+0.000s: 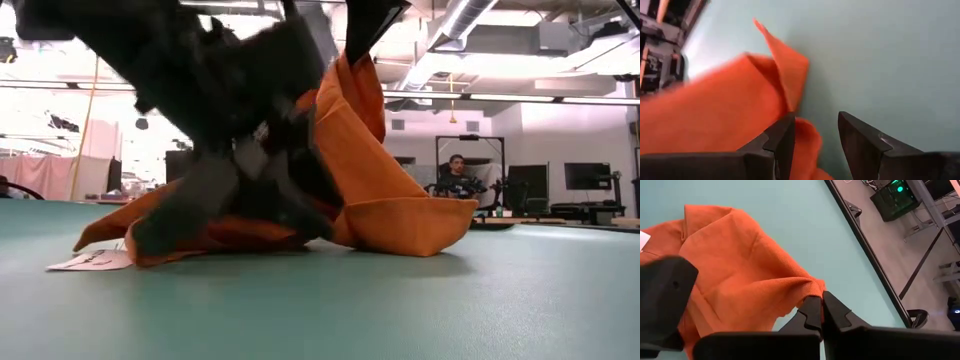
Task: Roll towel
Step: Fold the orange towel
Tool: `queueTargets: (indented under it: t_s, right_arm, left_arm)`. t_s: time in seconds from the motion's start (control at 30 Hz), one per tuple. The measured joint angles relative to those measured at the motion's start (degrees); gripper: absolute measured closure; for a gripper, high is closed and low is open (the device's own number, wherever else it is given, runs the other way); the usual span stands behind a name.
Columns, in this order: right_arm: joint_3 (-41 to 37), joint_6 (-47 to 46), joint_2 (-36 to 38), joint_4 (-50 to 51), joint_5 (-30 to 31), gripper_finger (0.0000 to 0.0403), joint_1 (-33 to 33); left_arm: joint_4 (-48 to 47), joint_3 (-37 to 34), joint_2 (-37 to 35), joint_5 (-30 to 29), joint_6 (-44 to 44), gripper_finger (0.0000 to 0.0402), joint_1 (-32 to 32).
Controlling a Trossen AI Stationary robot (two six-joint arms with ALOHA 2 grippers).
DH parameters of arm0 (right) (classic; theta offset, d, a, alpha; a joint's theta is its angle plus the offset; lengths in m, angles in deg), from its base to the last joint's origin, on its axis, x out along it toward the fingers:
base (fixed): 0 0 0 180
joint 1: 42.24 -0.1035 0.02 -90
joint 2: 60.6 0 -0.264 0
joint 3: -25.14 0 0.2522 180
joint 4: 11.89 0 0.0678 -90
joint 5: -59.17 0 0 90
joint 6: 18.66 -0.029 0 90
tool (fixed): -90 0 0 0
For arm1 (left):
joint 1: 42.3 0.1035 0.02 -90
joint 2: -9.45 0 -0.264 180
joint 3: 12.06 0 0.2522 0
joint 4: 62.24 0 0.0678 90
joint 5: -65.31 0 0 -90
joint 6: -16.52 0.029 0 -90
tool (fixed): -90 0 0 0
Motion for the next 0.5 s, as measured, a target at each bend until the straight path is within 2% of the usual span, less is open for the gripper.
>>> queueTargets:
  t_s: [0.27,0.37,0.5]
  right_arm:
    - [0.0,0.14,0.0,0.1,0.02,0.0392,0.0]
    - [0.0,0.26,0.0,0.03,0.02,0.0392,-0.01]
    - [0.0,0.32,0.0,0.0,0.0,0.0392,-0.25]
  left_arm:
    - [-0.12,0.31,1.88,-3.68,-2.04,0.026,0.09]
    - [-0.61,0.28,1.91,-1.35,-4.25,0.0267,1.25]
    - [-1.33,0.24,1.97,3.32,-7.53,0.0302,3.47]
